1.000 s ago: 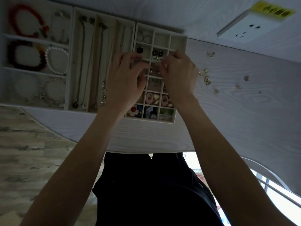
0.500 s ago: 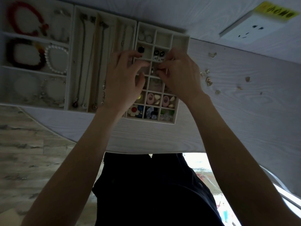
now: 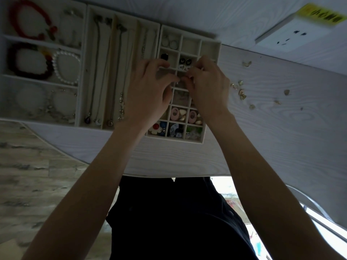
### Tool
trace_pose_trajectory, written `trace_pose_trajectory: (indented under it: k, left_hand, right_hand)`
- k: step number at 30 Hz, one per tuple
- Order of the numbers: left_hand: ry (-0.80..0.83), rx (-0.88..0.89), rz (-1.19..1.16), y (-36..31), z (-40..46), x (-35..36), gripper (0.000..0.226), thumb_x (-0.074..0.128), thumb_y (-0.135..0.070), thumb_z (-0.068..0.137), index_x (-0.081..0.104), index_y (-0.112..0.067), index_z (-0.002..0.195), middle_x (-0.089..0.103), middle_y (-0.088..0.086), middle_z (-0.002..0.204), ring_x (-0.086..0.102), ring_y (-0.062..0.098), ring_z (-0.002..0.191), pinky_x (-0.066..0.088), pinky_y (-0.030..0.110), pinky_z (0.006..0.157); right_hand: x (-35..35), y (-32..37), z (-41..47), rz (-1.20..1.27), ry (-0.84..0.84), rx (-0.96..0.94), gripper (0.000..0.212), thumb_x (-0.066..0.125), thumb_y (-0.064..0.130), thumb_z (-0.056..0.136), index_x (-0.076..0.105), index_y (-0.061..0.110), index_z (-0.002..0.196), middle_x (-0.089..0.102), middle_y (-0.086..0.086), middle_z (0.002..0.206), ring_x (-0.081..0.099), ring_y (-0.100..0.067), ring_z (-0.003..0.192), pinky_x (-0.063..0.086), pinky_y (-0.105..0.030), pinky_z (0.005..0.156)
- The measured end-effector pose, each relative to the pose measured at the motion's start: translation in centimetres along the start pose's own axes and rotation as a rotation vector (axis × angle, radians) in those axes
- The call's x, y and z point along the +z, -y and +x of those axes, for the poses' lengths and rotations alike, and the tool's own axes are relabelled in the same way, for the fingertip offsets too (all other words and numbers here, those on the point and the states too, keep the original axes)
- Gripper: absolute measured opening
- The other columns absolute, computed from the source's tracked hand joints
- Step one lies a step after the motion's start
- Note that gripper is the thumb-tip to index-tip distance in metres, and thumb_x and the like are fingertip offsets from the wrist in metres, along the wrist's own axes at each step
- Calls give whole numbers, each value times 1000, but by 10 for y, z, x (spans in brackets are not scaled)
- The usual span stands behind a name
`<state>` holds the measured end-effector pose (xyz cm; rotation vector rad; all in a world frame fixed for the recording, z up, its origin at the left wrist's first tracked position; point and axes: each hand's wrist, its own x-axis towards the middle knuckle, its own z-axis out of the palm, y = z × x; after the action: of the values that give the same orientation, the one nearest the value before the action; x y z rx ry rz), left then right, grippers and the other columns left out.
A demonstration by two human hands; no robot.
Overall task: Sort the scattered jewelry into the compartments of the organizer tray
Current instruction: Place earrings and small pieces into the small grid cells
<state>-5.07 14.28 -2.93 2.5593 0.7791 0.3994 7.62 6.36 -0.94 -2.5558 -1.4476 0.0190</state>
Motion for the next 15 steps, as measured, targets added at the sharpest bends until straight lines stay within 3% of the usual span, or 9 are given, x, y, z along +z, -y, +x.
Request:
trace_pose_trajectory:
  k: [3,8,12,15]
  left_hand:
    - [2,13,1,1,2,1,22,55,-20,89,70,-15,105,59,10,120,46,32,117,43,39,92]
    - [-39,0,12,3,5,0,23,52,-23,90,68,-13,104,60,10,118,48,31,114,39,31,93]
    - [-43,-27,14,3,5,-1,21,55,-22,89,67,-14,105,59,10,119,47,31,116,31,25,97]
    - [-39,-38,0,1,3,-1,21,56,-21,89,67,-13,104,59,9,120,46,31,117,31,25,97]
  right_hand:
    - [-5,-1,-5,50,-73,43,16,72,21,76,70,5,72,60,-7,81,59,-22,72,29,-22,51]
    - [-9,-5,-6,58,-23,37,9,73,20,76,73,11,75,60,-7,86,57,-24,80,32,-24,53]
    - [-5,-3,4,-120,93,55,14,62,16,83,72,9,89,58,-6,106,49,-26,100,36,-31,79]
    - [-5,1,7,-135,110,96,14,59,12,85,67,5,93,55,-6,113,45,-27,107,31,-30,84]
